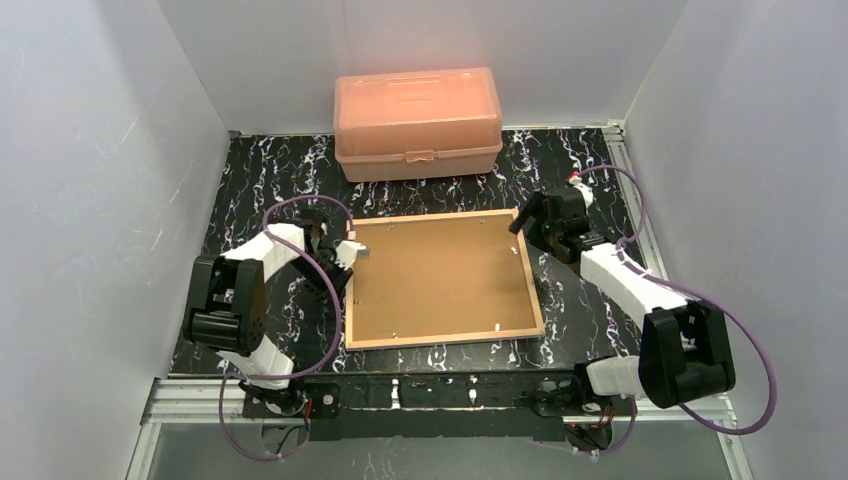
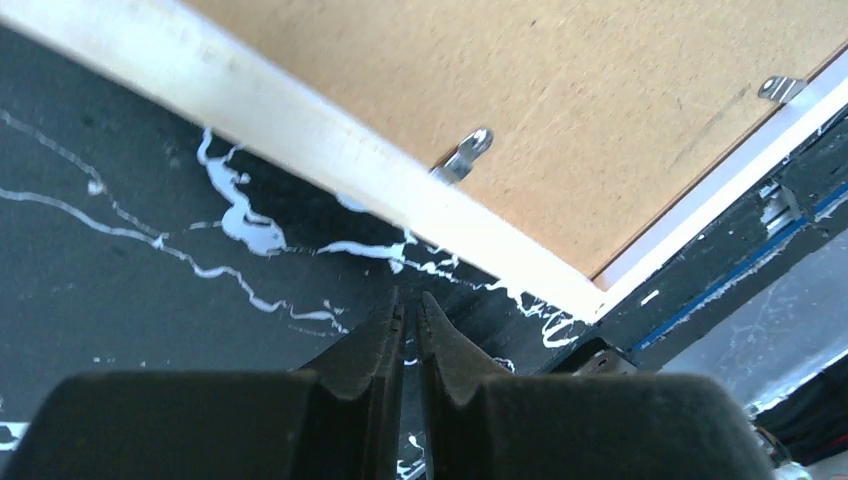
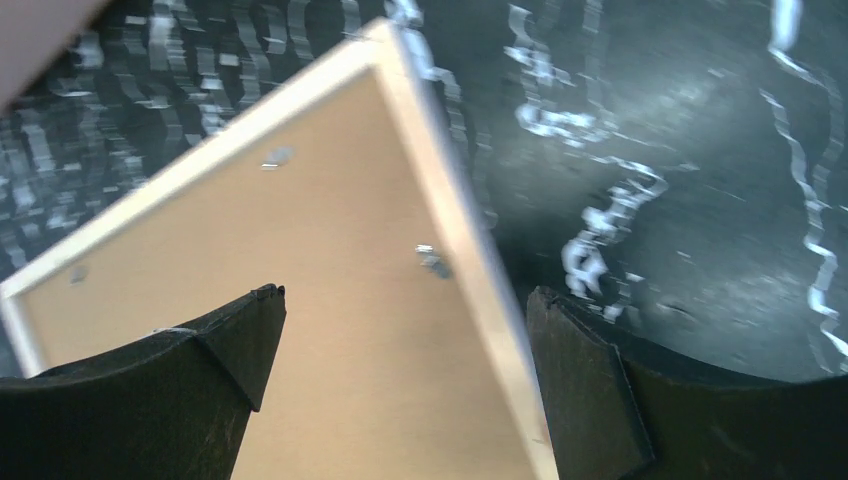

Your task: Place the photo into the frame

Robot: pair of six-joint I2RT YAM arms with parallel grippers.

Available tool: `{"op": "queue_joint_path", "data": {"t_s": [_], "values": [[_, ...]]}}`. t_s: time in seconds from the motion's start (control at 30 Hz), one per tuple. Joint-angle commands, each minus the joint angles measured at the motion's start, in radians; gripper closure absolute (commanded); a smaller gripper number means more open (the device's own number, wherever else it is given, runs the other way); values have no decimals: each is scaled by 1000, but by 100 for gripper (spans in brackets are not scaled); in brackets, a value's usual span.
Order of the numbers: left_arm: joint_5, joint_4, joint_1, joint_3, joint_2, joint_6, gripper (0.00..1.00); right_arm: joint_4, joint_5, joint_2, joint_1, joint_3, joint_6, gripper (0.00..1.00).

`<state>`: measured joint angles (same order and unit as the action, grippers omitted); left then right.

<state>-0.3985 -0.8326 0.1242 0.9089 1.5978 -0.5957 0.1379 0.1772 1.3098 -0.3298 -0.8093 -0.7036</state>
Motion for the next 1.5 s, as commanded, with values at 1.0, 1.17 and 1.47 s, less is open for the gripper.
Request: {"op": "queue_joint_path", "data": {"t_s": [1.0, 1.17, 1.47], "values": [[-36, -18, 225, -144, -193, -42, 93, -156, -326, 759, -197, -575, -70, 1], [-89, -37, 276, -87, -143, -29, 89, -126, -347, 825, -268, -675, -32, 1], [-135, -263, 285, 95, -134, -101, 66, -5, -60, 635, -234, -632, 15, 1]]}}
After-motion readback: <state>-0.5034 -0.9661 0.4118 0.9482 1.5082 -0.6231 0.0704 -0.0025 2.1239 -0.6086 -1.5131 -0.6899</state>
